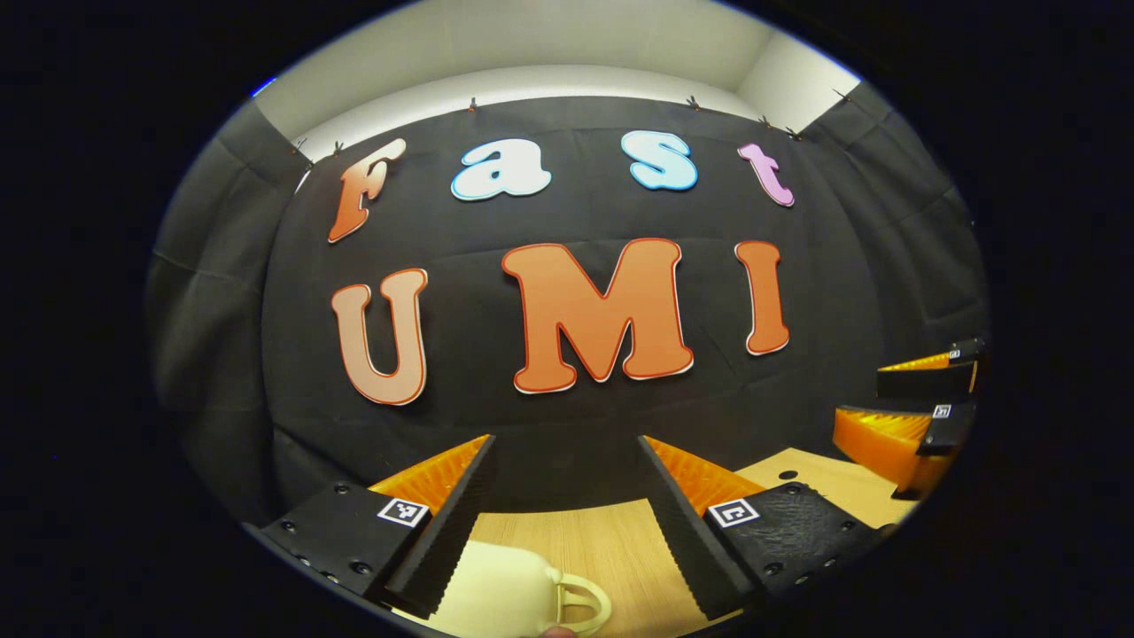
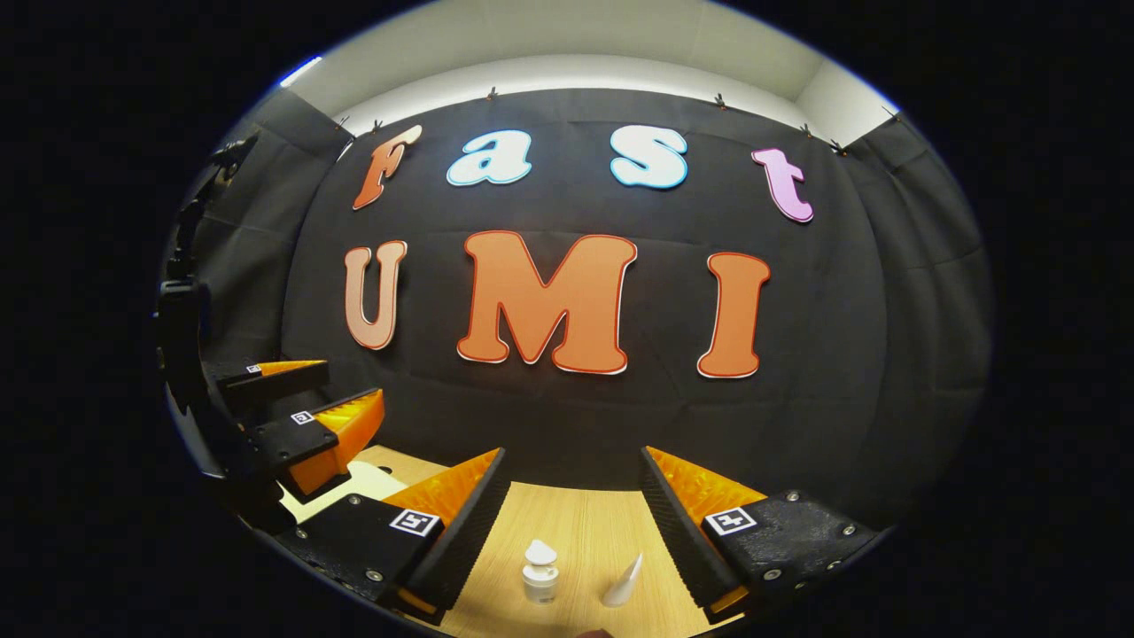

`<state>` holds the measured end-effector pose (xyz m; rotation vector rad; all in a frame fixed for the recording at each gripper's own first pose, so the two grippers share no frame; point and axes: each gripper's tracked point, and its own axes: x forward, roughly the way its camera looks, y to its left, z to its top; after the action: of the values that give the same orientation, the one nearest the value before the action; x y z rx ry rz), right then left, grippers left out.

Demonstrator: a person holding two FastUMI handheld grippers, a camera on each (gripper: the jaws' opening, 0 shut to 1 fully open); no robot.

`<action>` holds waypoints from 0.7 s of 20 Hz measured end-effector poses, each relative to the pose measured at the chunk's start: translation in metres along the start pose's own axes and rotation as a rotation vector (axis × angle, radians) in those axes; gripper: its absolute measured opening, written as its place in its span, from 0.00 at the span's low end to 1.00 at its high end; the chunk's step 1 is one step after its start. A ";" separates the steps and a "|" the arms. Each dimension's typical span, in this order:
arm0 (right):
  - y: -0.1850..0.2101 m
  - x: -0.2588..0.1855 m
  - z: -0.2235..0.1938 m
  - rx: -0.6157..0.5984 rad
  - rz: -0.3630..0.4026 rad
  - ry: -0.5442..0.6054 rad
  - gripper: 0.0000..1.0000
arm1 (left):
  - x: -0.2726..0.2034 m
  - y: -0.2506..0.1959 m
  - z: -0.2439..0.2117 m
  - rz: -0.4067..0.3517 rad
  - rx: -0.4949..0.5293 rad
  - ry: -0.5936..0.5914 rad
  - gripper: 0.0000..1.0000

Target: First open the suitcase, pack the skin care products into it, and then close the suitcase.

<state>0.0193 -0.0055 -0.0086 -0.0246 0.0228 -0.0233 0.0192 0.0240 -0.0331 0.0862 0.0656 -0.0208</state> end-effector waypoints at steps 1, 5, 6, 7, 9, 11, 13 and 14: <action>-0.003 0.002 0.000 -0.005 -0.008 -0.001 0.93 | 0.001 -0.004 -0.007 -0.023 0.023 0.016 0.99; -0.010 0.002 0.003 -0.039 -0.017 -0.020 0.93 | -0.004 -0.006 -0.042 -0.076 0.164 0.072 0.99; -0.014 0.001 0.005 -0.054 -0.028 -0.028 0.93 | -0.004 -0.009 -0.055 -0.093 0.198 0.098 0.99; -0.015 0.000 0.006 -0.060 -0.029 -0.035 0.94 | -0.006 -0.012 -0.066 -0.110 0.219 0.115 0.99; -0.014 -0.001 0.003 -0.058 -0.019 -0.030 0.93 | -0.010 -0.017 -0.088 -0.142 0.278 0.162 0.99; -0.018 -0.002 0.004 -0.064 -0.031 -0.034 0.93 | -0.015 -0.027 -0.111 -0.181 0.376 0.188 0.99; -0.023 -0.003 0.002 -0.071 -0.038 -0.030 0.94 | -0.020 -0.034 -0.137 -0.210 0.472 0.206 0.99; -0.025 -0.004 0.001 -0.073 -0.043 -0.025 0.93 | -0.022 -0.034 -0.146 -0.214 0.515 0.215 0.99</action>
<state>0.0144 -0.0303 -0.0071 -0.0983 -0.0024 -0.0647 -0.0126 0.0035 -0.1801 0.5966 0.2837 -0.2433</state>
